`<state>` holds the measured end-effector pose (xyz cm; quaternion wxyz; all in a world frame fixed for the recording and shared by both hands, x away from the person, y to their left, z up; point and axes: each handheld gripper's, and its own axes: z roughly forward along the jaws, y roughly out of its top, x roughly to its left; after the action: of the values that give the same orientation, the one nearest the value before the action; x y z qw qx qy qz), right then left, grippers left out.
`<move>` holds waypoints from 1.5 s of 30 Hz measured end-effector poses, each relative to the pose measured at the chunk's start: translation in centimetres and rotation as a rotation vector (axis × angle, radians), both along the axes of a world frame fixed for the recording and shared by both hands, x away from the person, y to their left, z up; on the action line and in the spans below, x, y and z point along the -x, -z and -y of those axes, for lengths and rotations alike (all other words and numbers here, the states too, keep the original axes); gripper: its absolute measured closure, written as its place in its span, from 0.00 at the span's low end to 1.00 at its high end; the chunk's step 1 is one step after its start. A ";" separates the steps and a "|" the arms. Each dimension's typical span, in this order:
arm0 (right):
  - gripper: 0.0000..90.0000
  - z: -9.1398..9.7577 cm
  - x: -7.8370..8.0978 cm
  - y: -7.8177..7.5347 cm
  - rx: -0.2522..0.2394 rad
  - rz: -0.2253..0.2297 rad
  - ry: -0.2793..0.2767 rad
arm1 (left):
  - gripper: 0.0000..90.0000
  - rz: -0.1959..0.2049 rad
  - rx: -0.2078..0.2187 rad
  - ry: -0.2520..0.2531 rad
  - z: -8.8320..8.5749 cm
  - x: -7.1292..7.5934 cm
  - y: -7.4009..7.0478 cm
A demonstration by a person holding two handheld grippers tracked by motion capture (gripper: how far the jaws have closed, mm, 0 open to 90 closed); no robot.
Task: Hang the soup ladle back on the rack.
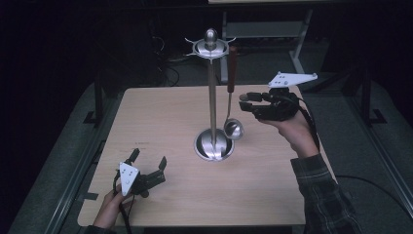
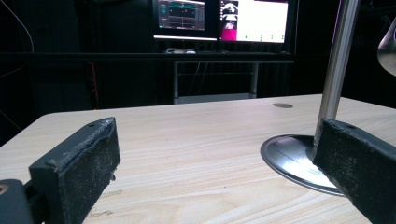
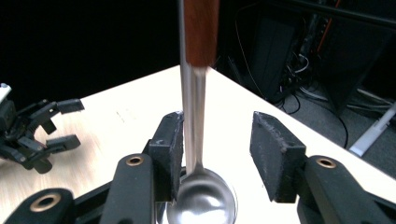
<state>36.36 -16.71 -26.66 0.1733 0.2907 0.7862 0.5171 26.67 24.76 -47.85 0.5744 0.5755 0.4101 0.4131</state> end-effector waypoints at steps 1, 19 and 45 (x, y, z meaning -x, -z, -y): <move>0.59 0.1 0.1 0.2 -0.001 -0.005 0.003 | 0.00 0.000 0.000 0.000 0.0 0.0 0.0; 0.45 2.6 1.3 5.1 0.028 -0.069 0.064 | 0.00 -0.002 0.006 0.000 0.1 0.0 0.0; 0.28 5.8 3.5 12.3 0.041 -0.184 0.125 | 0.00 -0.005 -0.006 -0.001 -0.1 0.1 0.0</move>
<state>32.91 -22.54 -38.91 0.1384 0.3818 0.7896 0.4601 26.59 24.85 -47.86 0.5713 0.5781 0.4106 0.4133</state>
